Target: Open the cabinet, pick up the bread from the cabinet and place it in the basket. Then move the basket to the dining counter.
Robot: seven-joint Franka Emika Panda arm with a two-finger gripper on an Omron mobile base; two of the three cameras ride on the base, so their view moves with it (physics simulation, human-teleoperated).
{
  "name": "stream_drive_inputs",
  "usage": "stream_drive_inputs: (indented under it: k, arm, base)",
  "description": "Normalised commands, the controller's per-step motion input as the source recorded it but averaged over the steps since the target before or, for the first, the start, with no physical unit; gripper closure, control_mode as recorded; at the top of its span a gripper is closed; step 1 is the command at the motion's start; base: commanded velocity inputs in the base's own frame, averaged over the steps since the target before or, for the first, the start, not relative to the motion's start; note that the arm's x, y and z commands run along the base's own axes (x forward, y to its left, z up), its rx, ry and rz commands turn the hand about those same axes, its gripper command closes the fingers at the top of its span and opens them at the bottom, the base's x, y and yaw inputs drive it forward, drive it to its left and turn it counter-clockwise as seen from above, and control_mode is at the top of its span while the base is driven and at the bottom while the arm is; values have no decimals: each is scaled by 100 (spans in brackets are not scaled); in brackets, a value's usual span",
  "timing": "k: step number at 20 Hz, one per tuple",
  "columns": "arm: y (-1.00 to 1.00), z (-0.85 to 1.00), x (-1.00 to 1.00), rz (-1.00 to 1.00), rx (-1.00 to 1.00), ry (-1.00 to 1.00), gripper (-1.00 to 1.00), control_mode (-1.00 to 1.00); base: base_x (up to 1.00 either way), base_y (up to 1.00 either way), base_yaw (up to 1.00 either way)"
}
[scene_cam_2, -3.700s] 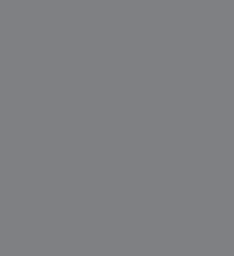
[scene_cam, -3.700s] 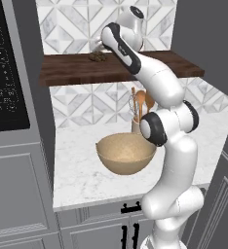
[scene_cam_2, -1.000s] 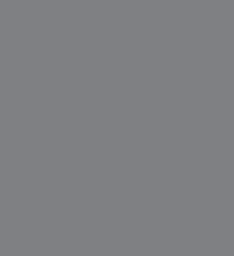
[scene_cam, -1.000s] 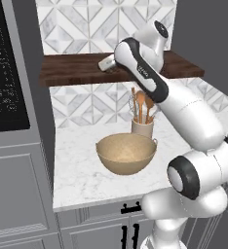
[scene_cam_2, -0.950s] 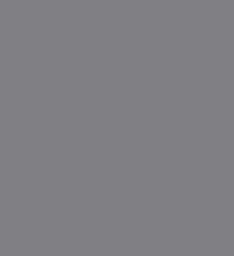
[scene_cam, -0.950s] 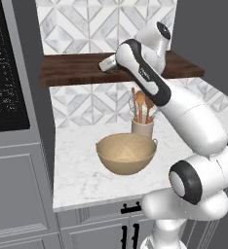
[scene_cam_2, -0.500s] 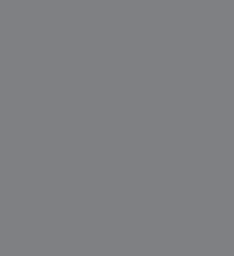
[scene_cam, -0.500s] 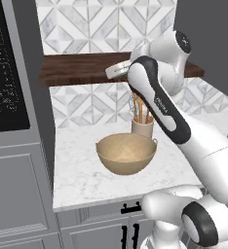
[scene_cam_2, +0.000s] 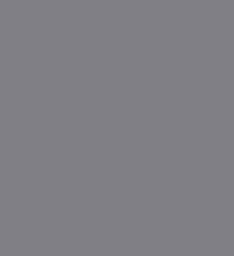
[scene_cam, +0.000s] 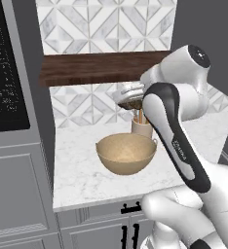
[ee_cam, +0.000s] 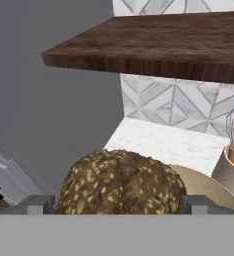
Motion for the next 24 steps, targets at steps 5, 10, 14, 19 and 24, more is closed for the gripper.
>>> stream_drive_inputs:
  k: [5,10,14,19,24]
  arm:
    - [-39,-94,-58,-3,-3,22,100,-100]
    - [-4,-87,42,-11,-5,18,100,-100]
    - [-5,-41,89,-11,-8,16,100,-100]
    - [0,-61,34,-11,-11,16,100,-100]
    - [0,-74,46,-3,-8,16,100,-100]
  base:
    - [0,0,0]
    - [0,0,0]
    - [0,0,0]
    - [0,0,0]
    - [0,0,0]
